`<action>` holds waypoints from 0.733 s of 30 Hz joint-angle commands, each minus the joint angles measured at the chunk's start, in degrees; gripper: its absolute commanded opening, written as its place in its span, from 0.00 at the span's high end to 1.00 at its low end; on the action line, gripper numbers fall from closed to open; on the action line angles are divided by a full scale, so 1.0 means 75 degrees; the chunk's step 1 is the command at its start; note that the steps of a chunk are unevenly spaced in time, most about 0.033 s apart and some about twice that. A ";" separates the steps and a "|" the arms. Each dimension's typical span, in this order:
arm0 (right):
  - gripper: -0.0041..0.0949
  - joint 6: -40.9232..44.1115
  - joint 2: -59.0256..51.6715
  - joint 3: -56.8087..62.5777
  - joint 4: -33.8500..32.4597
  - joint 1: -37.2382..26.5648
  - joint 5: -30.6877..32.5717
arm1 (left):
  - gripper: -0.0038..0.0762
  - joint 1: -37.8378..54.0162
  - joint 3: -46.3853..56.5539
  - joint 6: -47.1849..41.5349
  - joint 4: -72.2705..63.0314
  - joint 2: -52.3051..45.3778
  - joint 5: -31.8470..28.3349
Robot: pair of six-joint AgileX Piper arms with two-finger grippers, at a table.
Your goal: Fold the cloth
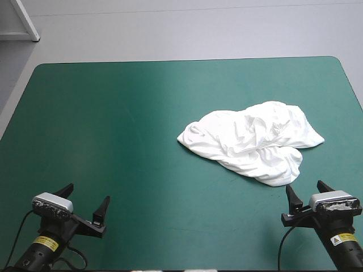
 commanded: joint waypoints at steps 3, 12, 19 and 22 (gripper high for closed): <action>0.25 -0.0018 0.0075 -0.0233 0.0009 0.0013 -0.0526 | 0.01 -0.0031 -0.0290 0.0027 -0.0021 0.0076 -0.0527; 0.25 -0.0018 0.0075 -0.0233 0.0009 0.0013 -0.0512 | 0.01 -0.0031 -0.0290 0.0027 -0.0021 0.0076 -0.0492; 0.25 -0.0018 0.0075 -0.0233 -0.0010 0.0013 -0.0512 | 0.01 -0.0031 -0.0893 0.0131 -0.0022 0.0602 0.0194; 0.25 -0.0018 0.0075 -0.0233 -0.0077 0.0013 -0.0512 | 0.01 -0.0031 -0.1843 0.0491 0.0096 0.1491 0.0970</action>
